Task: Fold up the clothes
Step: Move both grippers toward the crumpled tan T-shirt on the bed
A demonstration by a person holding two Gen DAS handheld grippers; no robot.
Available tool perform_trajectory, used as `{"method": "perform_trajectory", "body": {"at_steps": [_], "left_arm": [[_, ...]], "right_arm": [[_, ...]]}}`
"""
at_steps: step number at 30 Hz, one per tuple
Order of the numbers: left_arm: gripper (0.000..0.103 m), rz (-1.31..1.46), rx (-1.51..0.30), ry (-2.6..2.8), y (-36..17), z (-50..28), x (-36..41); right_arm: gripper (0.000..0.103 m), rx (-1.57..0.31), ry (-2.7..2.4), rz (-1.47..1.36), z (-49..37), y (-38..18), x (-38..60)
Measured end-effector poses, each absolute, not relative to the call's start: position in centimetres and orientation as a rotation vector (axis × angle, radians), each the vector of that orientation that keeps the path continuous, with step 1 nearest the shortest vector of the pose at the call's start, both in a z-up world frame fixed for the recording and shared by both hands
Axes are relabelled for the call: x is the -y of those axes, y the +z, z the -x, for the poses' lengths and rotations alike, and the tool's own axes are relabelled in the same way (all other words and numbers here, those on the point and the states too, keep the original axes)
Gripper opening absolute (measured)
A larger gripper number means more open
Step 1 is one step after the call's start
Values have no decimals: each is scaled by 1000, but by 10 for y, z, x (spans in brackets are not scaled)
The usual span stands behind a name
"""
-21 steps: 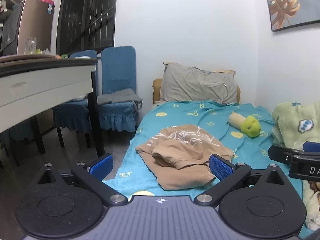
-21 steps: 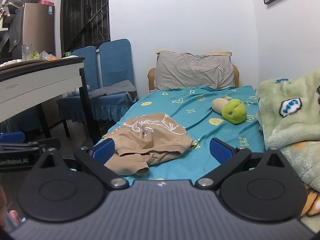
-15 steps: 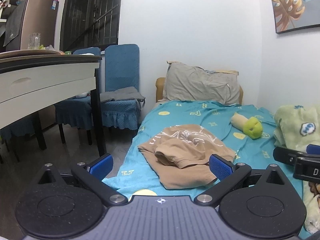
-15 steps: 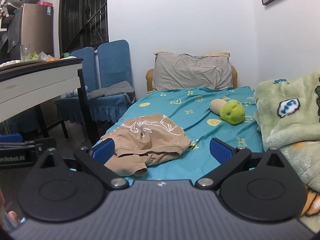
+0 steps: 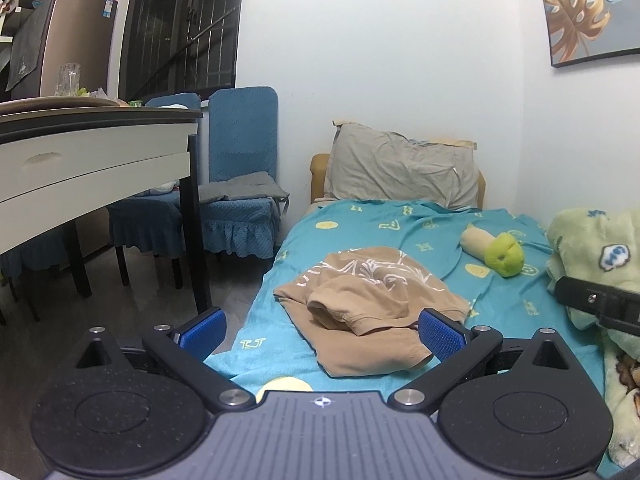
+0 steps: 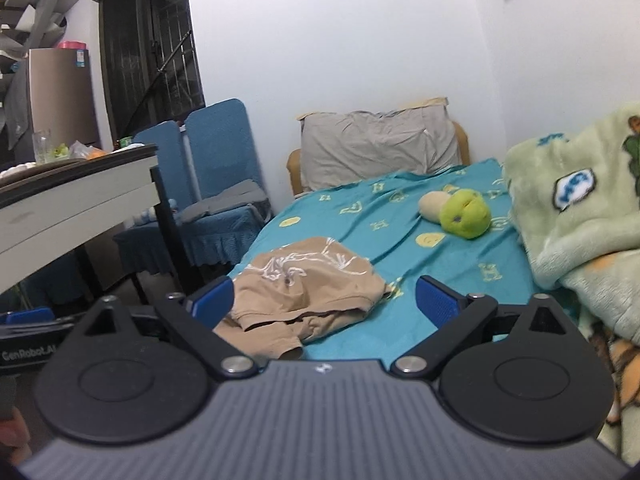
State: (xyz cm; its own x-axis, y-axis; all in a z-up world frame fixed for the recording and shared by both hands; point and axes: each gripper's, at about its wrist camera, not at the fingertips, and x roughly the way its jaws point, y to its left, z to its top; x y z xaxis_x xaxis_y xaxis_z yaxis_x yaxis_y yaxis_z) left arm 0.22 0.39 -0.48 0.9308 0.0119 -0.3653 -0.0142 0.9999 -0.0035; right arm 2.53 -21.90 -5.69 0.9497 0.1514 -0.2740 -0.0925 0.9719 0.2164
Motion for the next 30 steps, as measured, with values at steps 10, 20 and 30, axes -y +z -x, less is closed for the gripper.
{"method": "perform_trajectory", "body": {"at_steps": [10,20,30], "left_arm": [[103,13,-384,0,-7,-5,-3],[103,19,-385,7,-8,-7,-2],[101,-191,-485,-101,-29,-68,28]], "right_arm": [[78,-262,97,-145,-24,-56,209],[103,-295,94,-207,-29,-58,220],[103,-382,42,-242,-79,-9,240]]}}
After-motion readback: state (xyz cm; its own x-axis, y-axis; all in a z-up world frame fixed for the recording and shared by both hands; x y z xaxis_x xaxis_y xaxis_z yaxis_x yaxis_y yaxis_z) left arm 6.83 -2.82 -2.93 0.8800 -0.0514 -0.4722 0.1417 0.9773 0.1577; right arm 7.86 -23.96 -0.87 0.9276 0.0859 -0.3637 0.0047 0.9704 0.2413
